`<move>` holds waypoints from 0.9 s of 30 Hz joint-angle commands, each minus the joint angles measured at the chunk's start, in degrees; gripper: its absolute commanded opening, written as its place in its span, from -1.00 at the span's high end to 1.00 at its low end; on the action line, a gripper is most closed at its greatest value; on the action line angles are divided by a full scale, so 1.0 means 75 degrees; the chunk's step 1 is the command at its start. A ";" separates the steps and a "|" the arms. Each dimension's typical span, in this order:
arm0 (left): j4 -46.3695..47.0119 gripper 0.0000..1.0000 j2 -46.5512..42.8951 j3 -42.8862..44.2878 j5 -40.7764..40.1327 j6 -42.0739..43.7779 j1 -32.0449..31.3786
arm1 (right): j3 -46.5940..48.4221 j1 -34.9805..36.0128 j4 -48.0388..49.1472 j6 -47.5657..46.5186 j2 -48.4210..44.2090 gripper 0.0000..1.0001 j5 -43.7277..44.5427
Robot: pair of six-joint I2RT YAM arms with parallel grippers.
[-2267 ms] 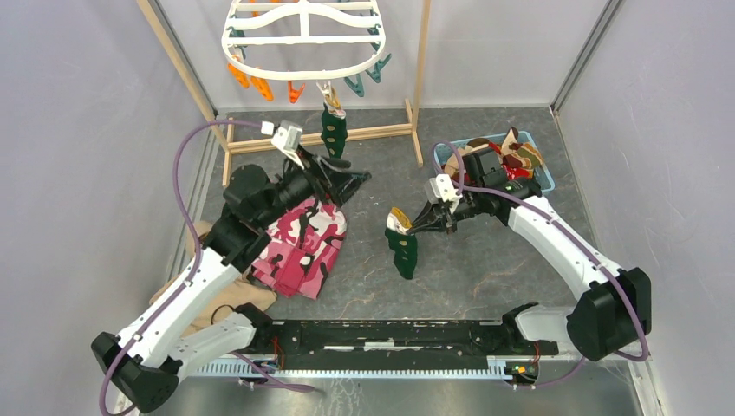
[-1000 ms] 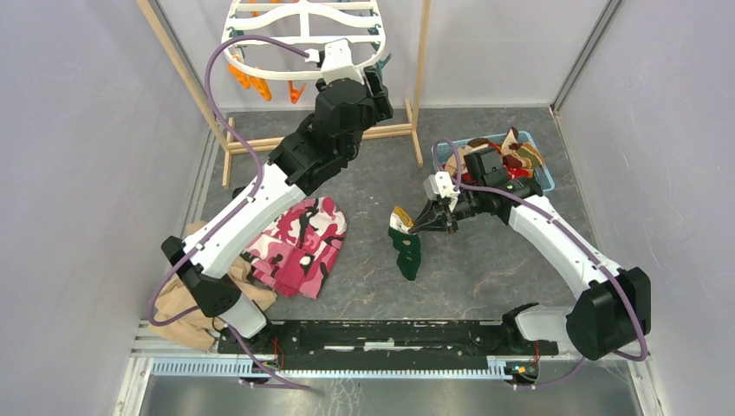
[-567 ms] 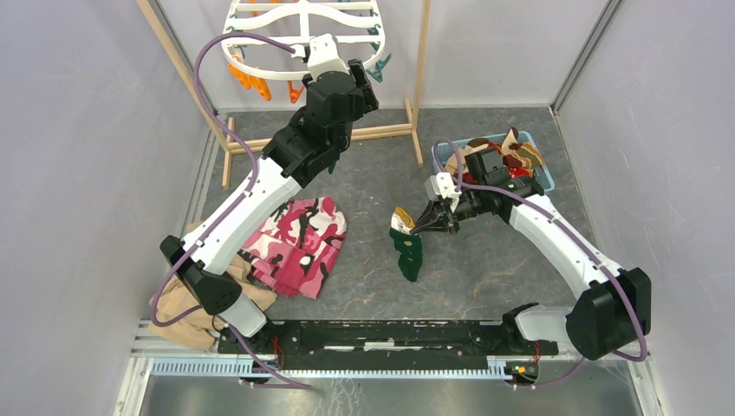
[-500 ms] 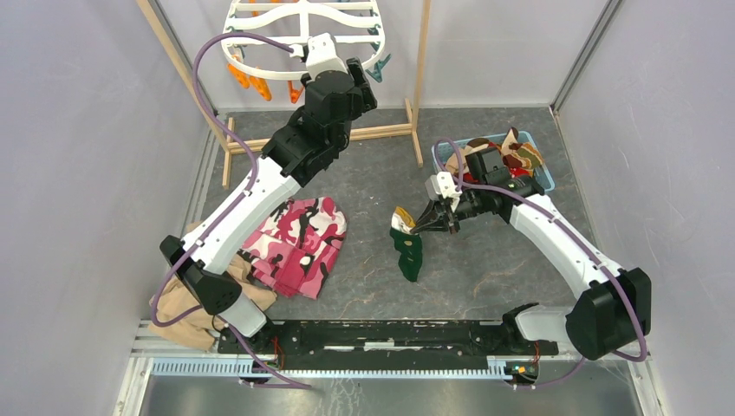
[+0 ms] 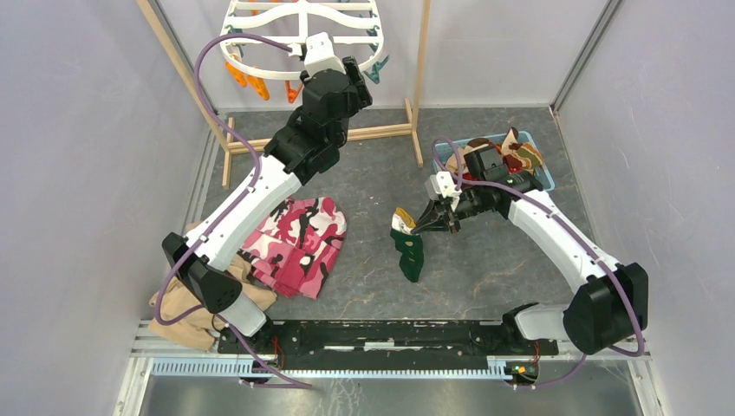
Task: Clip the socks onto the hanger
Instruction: Open the clamp at the hanger.
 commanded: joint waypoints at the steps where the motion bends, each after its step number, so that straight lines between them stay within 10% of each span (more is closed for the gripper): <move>1: 0.0712 -0.28 0.0048 0.0000 0.0009 0.0536 0.0055 | 0.0335 -0.0055 -0.0236 -0.0306 0.0035 1.00 -0.0271; 27: 0.1652 -0.22 -0.0060 -0.0365 0.0480 0.1052 0.0111 | 0.0412 -0.0078 -0.0453 -0.0515 0.0107 1.00 -0.0318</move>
